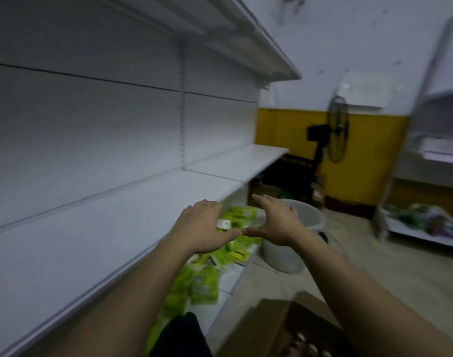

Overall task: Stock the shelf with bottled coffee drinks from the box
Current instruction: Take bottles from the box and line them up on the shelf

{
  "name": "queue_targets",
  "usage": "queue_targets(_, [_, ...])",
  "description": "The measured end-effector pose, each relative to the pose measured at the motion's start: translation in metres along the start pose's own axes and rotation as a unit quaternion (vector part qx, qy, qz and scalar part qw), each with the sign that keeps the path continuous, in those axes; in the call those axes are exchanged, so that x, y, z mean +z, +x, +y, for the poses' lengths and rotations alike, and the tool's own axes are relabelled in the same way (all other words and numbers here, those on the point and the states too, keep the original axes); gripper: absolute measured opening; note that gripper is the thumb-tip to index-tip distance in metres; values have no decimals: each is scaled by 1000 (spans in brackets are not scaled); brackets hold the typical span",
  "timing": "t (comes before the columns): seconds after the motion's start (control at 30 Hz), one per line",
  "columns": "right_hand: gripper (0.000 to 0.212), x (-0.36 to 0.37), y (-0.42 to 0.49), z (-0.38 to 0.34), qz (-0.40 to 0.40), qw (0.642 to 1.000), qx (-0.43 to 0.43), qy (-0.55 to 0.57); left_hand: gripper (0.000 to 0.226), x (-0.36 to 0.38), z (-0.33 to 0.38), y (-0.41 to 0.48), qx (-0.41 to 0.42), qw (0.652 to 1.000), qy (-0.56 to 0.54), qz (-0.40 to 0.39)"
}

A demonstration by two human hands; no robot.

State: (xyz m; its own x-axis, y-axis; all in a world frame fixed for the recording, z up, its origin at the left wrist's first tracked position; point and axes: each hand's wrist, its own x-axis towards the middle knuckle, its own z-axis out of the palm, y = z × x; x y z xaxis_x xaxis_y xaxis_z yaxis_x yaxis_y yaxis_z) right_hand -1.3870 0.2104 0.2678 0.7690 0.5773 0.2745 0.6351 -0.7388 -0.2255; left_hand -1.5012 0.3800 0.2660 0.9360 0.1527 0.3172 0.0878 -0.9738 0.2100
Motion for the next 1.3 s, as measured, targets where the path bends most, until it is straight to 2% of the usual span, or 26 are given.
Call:
queue_targets(0.2, [96,17,-59,103,-44,987,150,-30,90,78,77,34,85,991,-26,-97])
queue_targets(0.47, [93,100,-98,201,-176,946,272,16,90,195,124,48,80,966,-52,-240])
queue_targets(0.67, [73,190,-115,264,-245,887,370,127,79,291,124,61,42,930,-74,-357])
queue_targets(0.77, [83,234,-131,295,-323,840,418,127,83,342,115,65,14,915,-67,-398])
queue_targets(0.83, [77,260,-143,311,-342,813,448,144,78,377,111,64,-1,905,-77,-418])
queue_targets(0.93, [66,291,-155,324,-361,783,472,183,68,425,108,60,-23,893,-92,-440])
queue_targets(1.07, [55,324,-162,337,-359,774,477,210,53,479,109,56,-38,876,-121,-465])
queue_targets(1.3, [45,374,-170,365,-391,783,451,173,68,567,117,52,-116,844,-165,-497])
